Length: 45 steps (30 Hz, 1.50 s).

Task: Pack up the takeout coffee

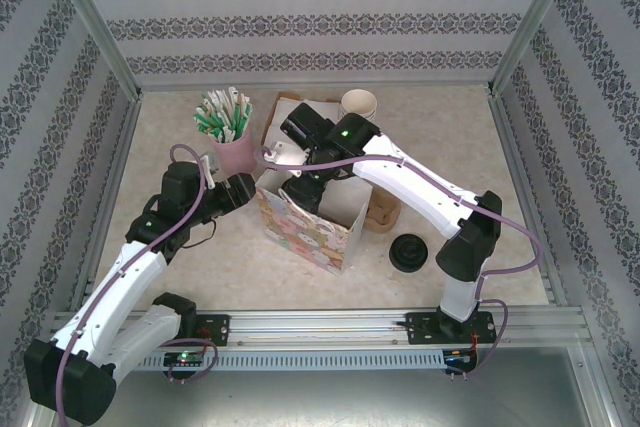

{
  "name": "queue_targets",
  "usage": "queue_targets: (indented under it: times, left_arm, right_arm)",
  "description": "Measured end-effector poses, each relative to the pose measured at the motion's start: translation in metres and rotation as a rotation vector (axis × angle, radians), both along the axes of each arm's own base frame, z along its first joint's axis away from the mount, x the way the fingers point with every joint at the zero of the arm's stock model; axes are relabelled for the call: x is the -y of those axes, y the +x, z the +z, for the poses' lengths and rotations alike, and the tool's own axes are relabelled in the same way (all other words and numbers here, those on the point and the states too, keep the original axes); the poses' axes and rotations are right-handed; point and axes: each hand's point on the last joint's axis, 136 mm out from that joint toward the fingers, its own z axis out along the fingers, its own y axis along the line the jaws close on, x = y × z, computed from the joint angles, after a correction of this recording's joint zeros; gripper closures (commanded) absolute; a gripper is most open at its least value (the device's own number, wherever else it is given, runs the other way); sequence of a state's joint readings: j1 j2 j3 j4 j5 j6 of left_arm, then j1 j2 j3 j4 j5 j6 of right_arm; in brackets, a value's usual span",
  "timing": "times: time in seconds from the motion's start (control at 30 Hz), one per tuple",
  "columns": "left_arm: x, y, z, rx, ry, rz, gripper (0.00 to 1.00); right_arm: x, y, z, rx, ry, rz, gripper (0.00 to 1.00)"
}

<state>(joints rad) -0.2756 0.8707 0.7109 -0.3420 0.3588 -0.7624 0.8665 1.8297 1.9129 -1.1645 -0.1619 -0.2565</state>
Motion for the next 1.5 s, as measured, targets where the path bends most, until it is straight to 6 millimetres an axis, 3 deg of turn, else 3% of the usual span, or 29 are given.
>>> queue_targets:
  times: [0.33,0.63,0.83,0.97,1.13,1.5]
  left_arm:
    - [-0.001,0.0,0.001,0.002,0.005,-0.001,0.25]
    - [-0.002,0.004,0.032,0.066,0.027,-0.007,0.23]
    - [-0.002,0.004,0.031,0.06,0.038,-0.011,0.22]
    - [-0.002,0.005,0.03,0.048,0.047,-0.011,0.23]
    - [-0.009,0.009,0.021,0.009,0.093,0.016,0.24]
    - [-0.017,0.016,-0.03,-0.152,0.172,0.052,0.32]
  right_arm:
    - [0.001,-0.003,-0.03,-0.037,-0.02,-0.024,0.42]
    - [0.006,-0.007,-0.016,0.007,0.053,-0.053,0.42]
    - [0.007,-0.008,-0.01,0.025,0.088,-0.067,0.42]
    - [0.009,-0.009,-0.018,0.013,0.08,-0.077,0.43]
    - [0.01,-0.011,-0.022,0.004,0.072,-0.08,0.44]
    - [0.008,-0.009,-0.035,-0.015,0.047,-0.08,0.44]
